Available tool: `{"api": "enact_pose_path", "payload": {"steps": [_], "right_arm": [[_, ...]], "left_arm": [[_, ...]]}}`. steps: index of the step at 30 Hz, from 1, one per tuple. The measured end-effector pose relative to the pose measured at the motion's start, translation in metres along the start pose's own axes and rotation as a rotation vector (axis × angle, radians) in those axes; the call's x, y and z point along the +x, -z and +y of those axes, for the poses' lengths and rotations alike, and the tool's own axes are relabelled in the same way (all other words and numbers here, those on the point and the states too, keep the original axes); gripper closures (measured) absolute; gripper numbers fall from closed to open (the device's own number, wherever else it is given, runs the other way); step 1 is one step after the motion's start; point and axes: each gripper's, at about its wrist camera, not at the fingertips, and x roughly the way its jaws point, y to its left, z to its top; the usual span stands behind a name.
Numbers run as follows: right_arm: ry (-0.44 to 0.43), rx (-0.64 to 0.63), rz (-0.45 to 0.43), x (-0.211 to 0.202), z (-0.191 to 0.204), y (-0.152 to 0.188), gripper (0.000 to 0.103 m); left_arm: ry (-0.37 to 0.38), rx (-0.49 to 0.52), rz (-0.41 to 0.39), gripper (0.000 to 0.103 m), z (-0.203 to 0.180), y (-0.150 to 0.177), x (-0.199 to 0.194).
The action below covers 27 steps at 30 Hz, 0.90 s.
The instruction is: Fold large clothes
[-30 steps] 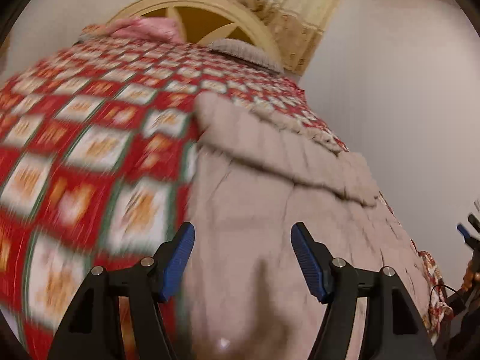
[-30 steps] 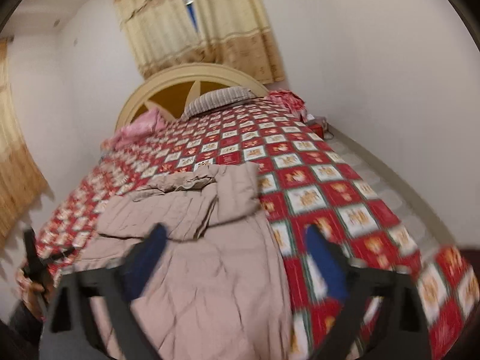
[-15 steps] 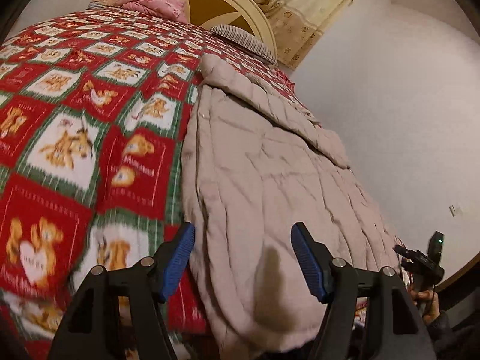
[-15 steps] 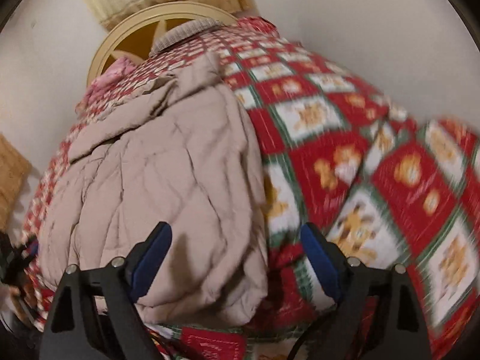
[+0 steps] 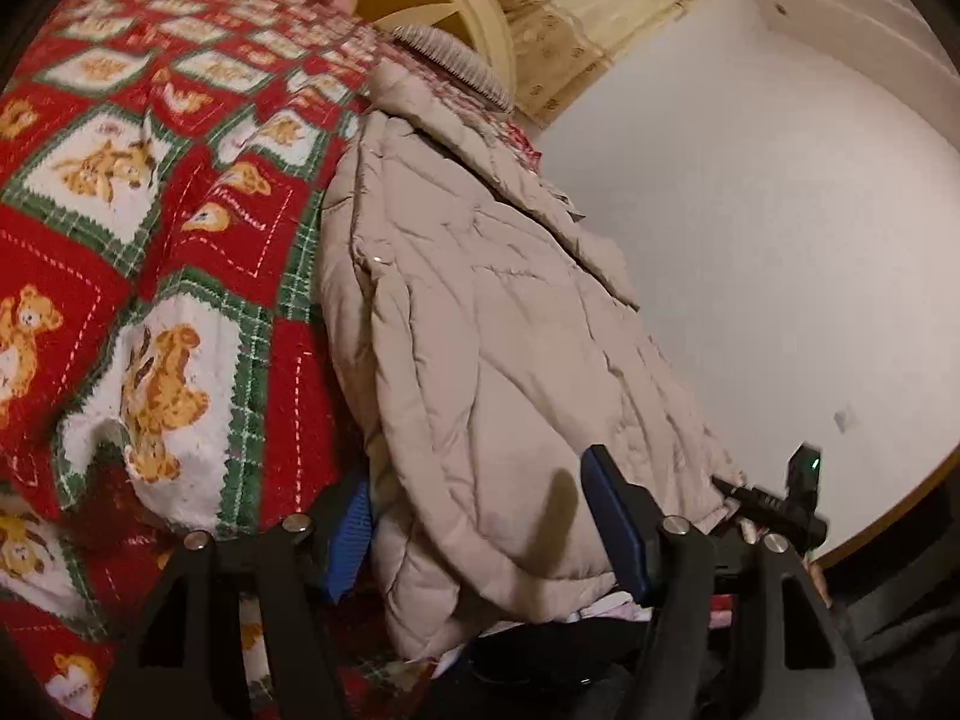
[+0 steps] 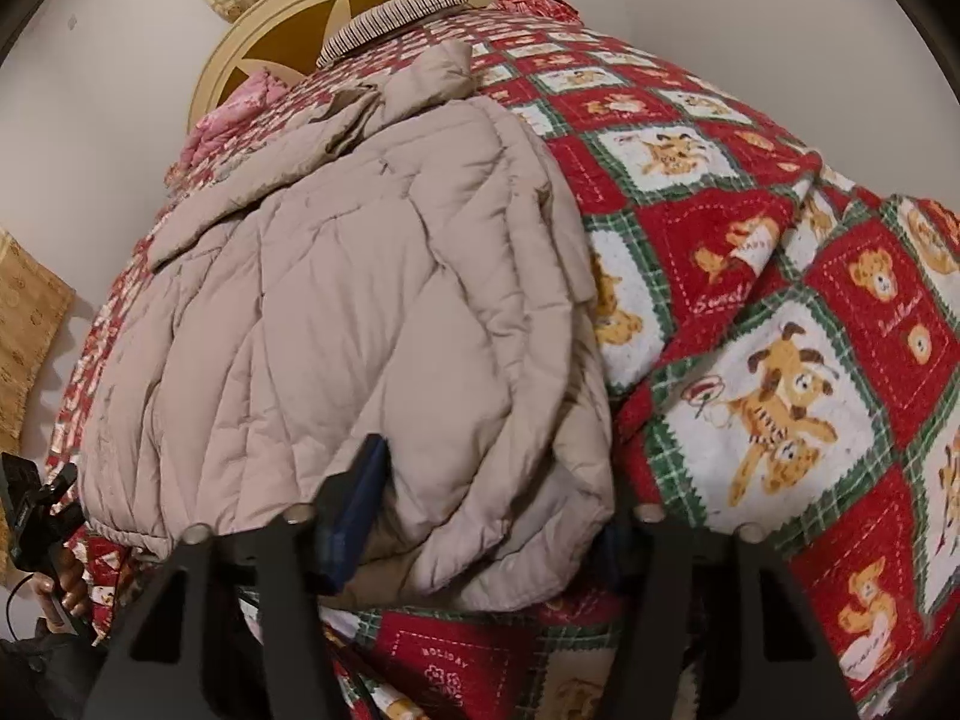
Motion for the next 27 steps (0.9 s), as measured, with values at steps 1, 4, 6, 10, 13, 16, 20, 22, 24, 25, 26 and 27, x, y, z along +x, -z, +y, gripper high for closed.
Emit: {"api": "enact_pose_path", "payload": {"steps": [1,4,6,10,13,16,20,22,24,25,26,27], "right_arm": [[0.004,0.004,-0.004,0.0,0.0,0.0,0.059],[-0.025,0.048,-0.016,-0.006,-0.006,0.0,0.074],[-0.067,0.101,-0.026,-0.013,-0.011,-0.001,0.081],[-0.166,0.181,-0.076,-0.032,-0.021,-0.001,0.086],[-0.236,0.216,-0.114,-0.045,-0.021,-0.003,0.087],[-0.246,0.18,-0.164,-0.066,-0.008,-0.009,0.087],[-0.303,0.147,-0.238,-0.106,0.007,-0.014,0.091],[-0.316,0.1,-0.287,-0.129,0.018,-0.017,0.093],[-0.29,0.04,-0.343,-0.149,0.028,-0.018,0.093],[-0.262,0.027,-0.377,-0.159,0.03,-0.019,0.091],[-0.244,0.018,-0.405,-0.164,0.03,-0.019,0.089],[-0.237,0.004,-0.425,-0.168,0.03,-0.018,0.089]], "left_arm": [[-0.008,0.014,0.002,0.052,-0.001,0.002,0.001],[0.039,-0.009,0.033,0.081,0.0,0.003,0.004],[0.077,-0.004,0.018,0.087,-0.003,0.001,0.001],[0.092,0.052,-0.016,0.089,-0.02,-0.007,-0.013],[0.132,0.083,-0.057,0.09,-0.033,-0.014,-0.03],[0.174,0.123,-0.092,0.09,-0.049,-0.022,-0.05],[0.248,0.18,-0.145,0.091,-0.074,-0.032,-0.077],[0.249,0.214,-0.173,0.091,-0.084,-0.036,-0.088],[0.199,0.242,-0.178,0.09,-0.089,-0.038,-0.086],[0.177,0.254,-0.18,0.09,-0.088,-0.039,-0.082],[0.164,0.254,-0.179,0.09,-0.085,-0.039,-0.079],[0.14,0.238,-0.171,0.09,-0.08,-0.039,-0.074]]}}
